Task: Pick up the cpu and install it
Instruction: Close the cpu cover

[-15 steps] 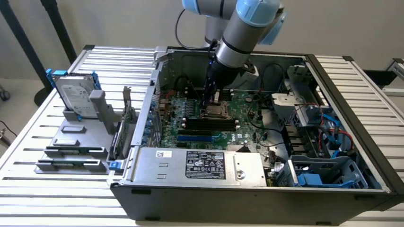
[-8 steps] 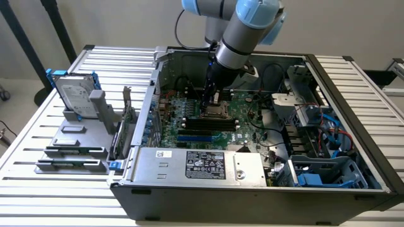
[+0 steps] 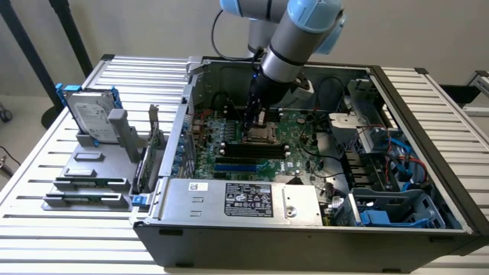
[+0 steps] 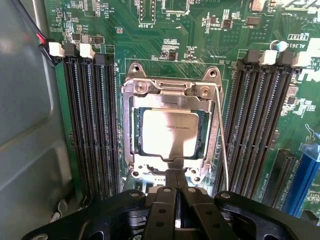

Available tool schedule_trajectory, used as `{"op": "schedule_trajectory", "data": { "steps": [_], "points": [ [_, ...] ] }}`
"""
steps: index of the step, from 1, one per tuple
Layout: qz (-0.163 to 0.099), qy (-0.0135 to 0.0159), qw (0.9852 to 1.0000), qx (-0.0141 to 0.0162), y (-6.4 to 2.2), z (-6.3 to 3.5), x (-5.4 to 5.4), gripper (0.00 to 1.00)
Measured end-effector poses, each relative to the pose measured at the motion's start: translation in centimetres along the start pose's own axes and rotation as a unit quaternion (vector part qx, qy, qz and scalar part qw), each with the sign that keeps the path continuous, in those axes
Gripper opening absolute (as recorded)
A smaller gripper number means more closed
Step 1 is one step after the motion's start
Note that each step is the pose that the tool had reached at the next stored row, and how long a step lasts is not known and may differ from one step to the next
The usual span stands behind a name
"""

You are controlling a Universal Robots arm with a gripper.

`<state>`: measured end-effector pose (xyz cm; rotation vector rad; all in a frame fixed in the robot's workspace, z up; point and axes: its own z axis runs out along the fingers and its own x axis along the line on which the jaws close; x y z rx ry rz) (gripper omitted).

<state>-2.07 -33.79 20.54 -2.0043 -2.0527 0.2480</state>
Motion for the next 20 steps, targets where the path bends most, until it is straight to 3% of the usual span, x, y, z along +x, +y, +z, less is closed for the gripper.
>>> {"op": "schedule_trajectory", "data": {
  "steps": [4,13,20],
  "points": [
    [0.0,0.0009,1.0,0.0025,-0.62,-0.11,-0.1,0.11],
    [-0.001,0.0032,1.0,0.0032,-3.03,-0.12,-0.2,0.11],
    [-0.001,0.0033,1.0,0.0031,-3.22,-0.15,-0.2,0.11]
  ]
}}
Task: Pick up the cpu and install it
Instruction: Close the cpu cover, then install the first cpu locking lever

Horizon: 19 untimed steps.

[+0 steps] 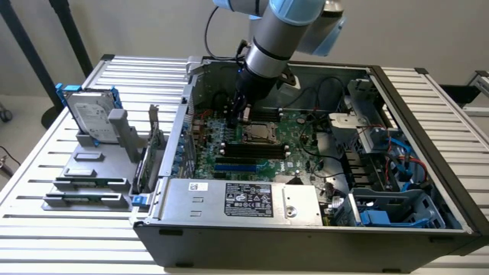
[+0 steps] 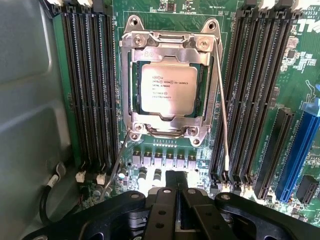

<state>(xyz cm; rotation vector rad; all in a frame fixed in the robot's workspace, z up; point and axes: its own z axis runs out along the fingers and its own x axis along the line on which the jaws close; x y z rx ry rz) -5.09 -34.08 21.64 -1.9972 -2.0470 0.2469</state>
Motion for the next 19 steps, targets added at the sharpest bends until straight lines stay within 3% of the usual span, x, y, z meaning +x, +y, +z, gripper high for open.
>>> {"op": "schedule_trajectory", "data": {
  "steps": [14,16,19],
  "points": [
    [0.0,0.0005,1.0,0.0001,-0.03,0.0,0.0,0.11],
    [-0.001,0.0041,1.0,0.0,-0.51,0.14,0.0,0.11],
    [-0.003,0.0131,0.9999,-0.0002,-1.42,0.23,0.0,0.11]
  ]
}}
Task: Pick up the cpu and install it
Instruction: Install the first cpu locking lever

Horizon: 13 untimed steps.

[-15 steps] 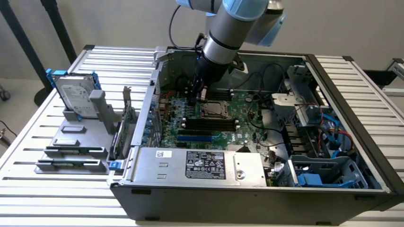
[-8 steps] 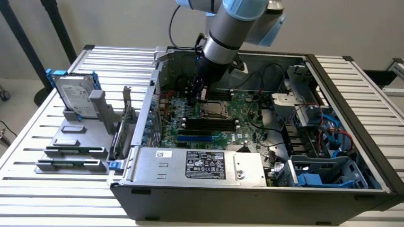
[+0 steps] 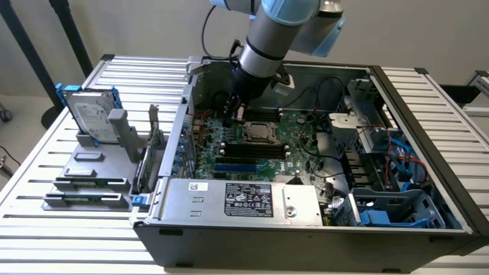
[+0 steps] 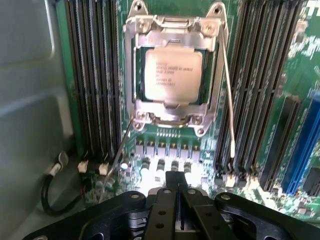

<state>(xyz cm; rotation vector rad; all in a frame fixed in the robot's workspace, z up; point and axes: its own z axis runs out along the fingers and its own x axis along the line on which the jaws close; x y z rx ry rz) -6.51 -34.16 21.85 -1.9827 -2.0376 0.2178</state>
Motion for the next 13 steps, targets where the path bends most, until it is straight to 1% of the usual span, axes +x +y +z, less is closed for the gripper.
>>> {"op": "schedule_trajectory", "data": {
  "steps": [1,2,3,4,8,13],
  "points": [
    [0.0,0.0044,1.0,-0.0002,-0.23,-0.04,0.01,0.11],
    [0.0,0.0095,1.0,-0.0004,-0.43,-0.09,0.02,0.11],
    [0.001,0.0136,0.9999,-0.0007,-0.57,-0.12,0.03,0.11],
    [0.004,0.017,0.9998,-0.001,-0.65,-0.14,0.04,0.11],
    [0.022,0.0291,0.9993,-0.0033,-0.74,-0.21,0.05,0.11],
    [0.049,0.0435,0.9978,-0.0068,-0.8,-0.26,0.06,0.11]
  ]
}}
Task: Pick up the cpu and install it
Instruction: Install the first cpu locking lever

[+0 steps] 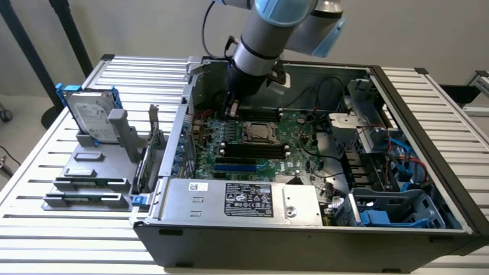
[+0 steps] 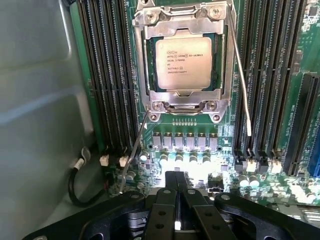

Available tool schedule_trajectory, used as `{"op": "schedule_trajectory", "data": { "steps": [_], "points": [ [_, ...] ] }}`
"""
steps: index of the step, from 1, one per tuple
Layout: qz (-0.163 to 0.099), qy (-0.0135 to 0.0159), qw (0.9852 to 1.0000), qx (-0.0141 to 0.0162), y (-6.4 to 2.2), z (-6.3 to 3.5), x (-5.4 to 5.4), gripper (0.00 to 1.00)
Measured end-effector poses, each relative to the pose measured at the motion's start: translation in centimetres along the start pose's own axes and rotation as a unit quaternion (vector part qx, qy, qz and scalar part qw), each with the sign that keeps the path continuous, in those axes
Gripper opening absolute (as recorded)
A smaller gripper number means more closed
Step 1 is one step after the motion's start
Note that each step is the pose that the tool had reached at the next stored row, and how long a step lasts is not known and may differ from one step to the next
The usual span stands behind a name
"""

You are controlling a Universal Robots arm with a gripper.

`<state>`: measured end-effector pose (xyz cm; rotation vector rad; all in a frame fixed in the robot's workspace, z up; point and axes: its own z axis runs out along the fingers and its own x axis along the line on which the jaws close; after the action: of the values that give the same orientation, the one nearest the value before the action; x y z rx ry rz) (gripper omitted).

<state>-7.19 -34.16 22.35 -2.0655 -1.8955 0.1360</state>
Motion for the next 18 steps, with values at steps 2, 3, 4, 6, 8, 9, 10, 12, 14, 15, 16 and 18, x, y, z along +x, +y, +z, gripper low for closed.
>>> {"op": "schedule_trajectory", "data": {
  "steps": [2,3,4,6,8,9,10,12,14,15,16,18],
  "points": [
    [0.011,0.0056,0.9999,-0.0016,-0.03,-0.02,0.0,0.11],
    [0.017,0.0089,0.9998,-0.0025,-0.04,-0.03,0.0,0.11],
    [0.022,0.0121,0.9997,-0.0031,-0.05,-0.05,0.0,0.11],
    [0.03,0.0196,0.9994,-0.0041,-0.13,-0.09,0.01,0.11],
    [0.037,0.0276,0.9989,-0.0048,-0.21,-0.15,0.01,0.11],
    [0.04,0.0316,0.9987,-0.0051,-0.25,-0.19,0.02,0.11],
    [0.044,0.0356,0.9984,-0.0054,-0.3,-0.22,0.02,0.11],
    [0.051,0.044,0.9977,-0.0061,-0.39,-0.29,0.03,0.11],
    [0.058,0.052,0.997,-0.0068,-0.47,-0.35,0.04,0.11],
    [0.061,0.056,0.9965,-0.0071,-0.51,-0.38,0.04,0.11],
    [0.065,0.0597,0.9961,-0.0076,-0.54,-0.41,0.04,0.11],
    [0.074,0.0662,0.995,-0.0089,-0.6,-0.47,0.05,0.11]
  ]
}}
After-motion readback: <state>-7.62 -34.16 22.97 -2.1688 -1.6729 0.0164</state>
